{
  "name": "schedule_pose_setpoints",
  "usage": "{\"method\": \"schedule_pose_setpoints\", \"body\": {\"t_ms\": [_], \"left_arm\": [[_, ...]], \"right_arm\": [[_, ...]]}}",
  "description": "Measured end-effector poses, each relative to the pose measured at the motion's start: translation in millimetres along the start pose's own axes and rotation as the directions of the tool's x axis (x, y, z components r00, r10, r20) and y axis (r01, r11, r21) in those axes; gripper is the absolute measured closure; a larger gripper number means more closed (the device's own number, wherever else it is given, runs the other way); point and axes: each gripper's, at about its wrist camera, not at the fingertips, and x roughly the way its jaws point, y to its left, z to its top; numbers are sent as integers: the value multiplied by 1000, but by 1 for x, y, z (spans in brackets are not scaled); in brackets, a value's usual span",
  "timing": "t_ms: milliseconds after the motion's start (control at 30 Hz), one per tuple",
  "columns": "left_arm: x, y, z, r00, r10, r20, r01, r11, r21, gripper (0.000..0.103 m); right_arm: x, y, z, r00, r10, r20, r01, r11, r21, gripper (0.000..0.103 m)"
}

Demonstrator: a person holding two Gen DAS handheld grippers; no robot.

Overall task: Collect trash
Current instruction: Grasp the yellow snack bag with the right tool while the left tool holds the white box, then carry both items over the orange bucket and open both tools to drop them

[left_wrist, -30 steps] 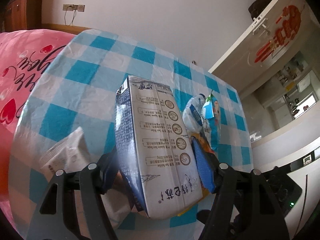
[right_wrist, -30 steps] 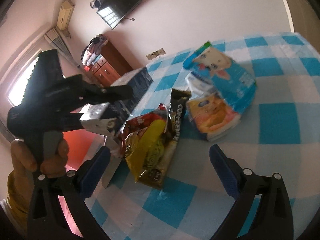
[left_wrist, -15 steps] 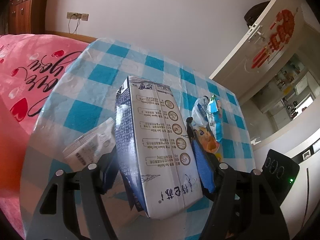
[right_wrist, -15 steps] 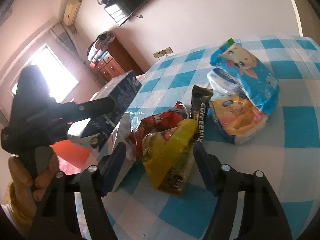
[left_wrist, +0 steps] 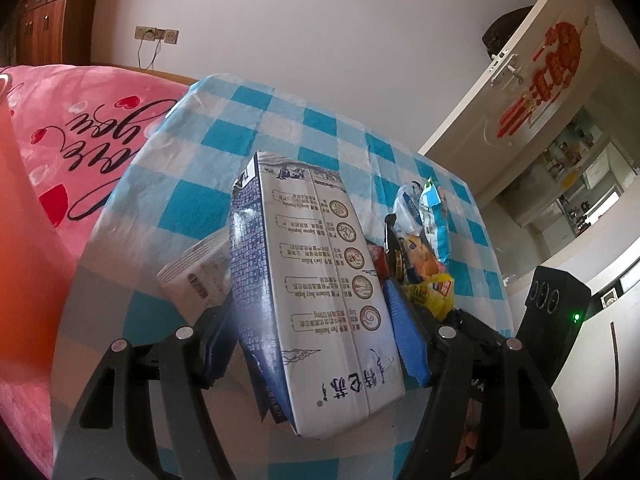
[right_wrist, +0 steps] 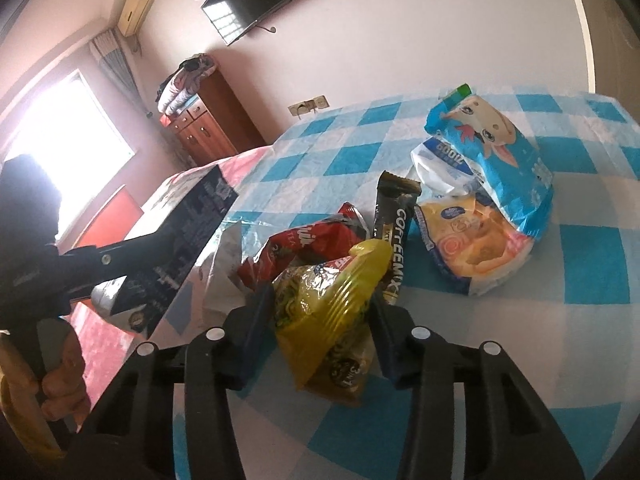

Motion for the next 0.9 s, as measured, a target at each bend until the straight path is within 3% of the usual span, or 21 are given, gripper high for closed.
{"method": "schedule_pose_setpoints", "body": {"t_ms": [367, 700, 900], "left_arm": [[-17, 15, -15, 1000, -21, 23, 20, 1000, 8, 34], [-30, 20, -26, 997, -67, 38, 66, 997, 30, 34], [-38, 21, -30, 993, -103, 54, 101, 994, 43, 34]], "right_arm": [[4, 25, -8, 996, -57, 69, 60, 997, -53, 64], [-13, 4, -8, 996, -32, 89, 24, 996, 87, 73], [-40, 8, 3, 985, -86, 147, 70, 991, 113, 74]]}}
